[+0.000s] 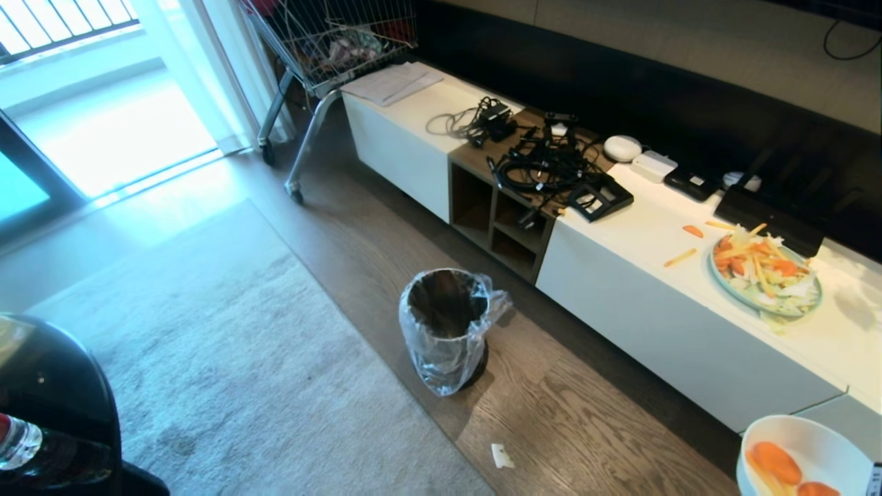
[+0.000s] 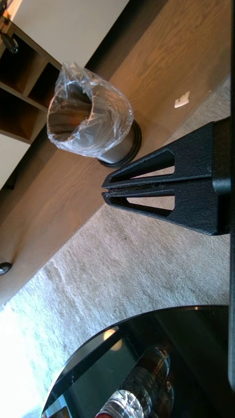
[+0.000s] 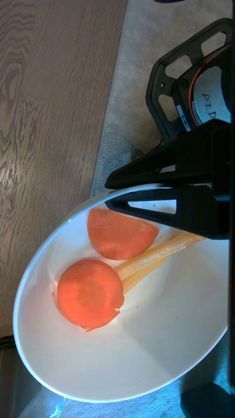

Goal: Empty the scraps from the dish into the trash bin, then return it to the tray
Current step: Move the bowl over the trash can

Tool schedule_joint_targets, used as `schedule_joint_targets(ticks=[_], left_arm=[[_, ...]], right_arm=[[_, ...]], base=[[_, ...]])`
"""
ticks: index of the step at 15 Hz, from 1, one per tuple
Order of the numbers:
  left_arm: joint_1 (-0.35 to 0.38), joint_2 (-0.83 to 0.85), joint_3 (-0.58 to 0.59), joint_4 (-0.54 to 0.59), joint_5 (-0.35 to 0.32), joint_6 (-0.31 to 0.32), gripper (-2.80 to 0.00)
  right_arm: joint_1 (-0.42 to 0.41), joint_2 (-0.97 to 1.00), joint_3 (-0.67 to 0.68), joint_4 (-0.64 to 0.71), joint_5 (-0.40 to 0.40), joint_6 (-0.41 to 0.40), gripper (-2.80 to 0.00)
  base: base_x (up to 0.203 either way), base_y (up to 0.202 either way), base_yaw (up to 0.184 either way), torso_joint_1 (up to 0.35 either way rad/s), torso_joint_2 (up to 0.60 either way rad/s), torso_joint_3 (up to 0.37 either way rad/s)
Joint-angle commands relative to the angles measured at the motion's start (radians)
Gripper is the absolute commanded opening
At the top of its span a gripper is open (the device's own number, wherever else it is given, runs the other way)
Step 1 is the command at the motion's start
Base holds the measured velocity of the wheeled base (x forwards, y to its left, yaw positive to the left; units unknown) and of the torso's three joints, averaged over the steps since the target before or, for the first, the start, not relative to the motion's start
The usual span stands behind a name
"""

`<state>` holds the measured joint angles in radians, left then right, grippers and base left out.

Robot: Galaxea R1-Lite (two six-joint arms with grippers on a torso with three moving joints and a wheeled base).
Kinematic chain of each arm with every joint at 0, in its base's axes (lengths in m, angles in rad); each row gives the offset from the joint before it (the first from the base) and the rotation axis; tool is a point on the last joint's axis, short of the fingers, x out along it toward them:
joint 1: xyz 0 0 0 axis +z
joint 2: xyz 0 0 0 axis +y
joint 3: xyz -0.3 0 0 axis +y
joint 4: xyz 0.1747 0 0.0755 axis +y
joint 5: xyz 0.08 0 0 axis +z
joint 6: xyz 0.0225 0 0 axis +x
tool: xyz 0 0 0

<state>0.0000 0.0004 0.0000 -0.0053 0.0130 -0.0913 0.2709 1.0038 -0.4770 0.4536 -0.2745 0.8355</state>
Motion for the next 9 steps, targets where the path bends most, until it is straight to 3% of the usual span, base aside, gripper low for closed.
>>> schedule_joint_targets(ticks=[1,9], left_arm=[[0.000,0.000,0.000,-0.001,0.001,-0.001,-2.80],[0.000,0.000,0.000,-0.001,0.001,-0.001,-2.80]], right_arm=[[0.000,0.003,-0.022,0.002,-0.002,-0.016,-2.80],[0.001,0.024,-0.045,-0.052,-0.003,-0.110,-2.80]], base=[[0.000,0.000,0.000,0.006,0.01,-0.195],[0.000,0.000,0.000,0.003,0.00,-0.200]])
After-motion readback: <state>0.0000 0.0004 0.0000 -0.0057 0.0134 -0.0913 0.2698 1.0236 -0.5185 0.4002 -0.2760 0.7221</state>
